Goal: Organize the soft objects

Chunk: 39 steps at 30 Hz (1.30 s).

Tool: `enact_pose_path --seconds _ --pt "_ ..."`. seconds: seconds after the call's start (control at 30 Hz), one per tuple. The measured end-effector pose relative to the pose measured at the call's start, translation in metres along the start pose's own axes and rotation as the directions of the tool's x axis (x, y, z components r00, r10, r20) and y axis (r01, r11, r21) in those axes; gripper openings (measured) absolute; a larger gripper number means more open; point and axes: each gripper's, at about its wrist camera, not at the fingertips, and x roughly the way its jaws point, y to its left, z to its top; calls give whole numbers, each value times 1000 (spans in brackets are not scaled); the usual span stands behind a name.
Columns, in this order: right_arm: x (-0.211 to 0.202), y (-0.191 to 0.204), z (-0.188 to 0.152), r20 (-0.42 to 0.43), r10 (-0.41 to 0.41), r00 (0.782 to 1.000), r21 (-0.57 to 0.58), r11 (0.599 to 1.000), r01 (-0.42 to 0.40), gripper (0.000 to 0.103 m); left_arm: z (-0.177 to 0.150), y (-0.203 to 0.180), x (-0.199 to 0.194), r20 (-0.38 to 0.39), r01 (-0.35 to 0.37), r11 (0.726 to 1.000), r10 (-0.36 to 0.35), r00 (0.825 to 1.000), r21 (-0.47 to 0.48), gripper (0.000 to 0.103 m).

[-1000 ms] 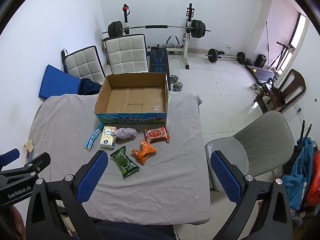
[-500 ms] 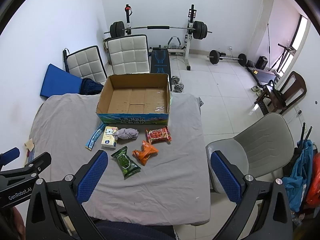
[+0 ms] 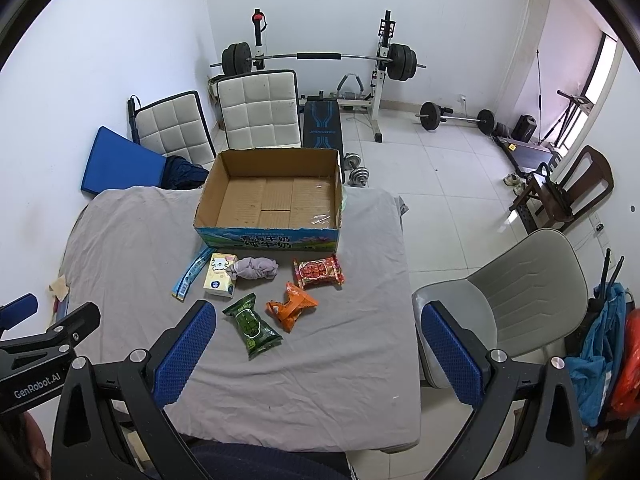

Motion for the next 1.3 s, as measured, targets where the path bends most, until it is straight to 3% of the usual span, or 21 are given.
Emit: enact_pose_path --seconds 0.93,1.13,1.3 --pt "3 0 3 -11 13 1000 10 1000 -13 103 3 2 8 -9 10 1000 -11 1000 -15 103" --pt "55 -17 5 -87 32 996 53 998 -27 103 11 1 60 -77 53 996 -59 995 -77 103" --pt "150 -29 7 -219 75 973 97 994 -54 103 13 -3 137 -174 59 991 -80 981 -122 103"
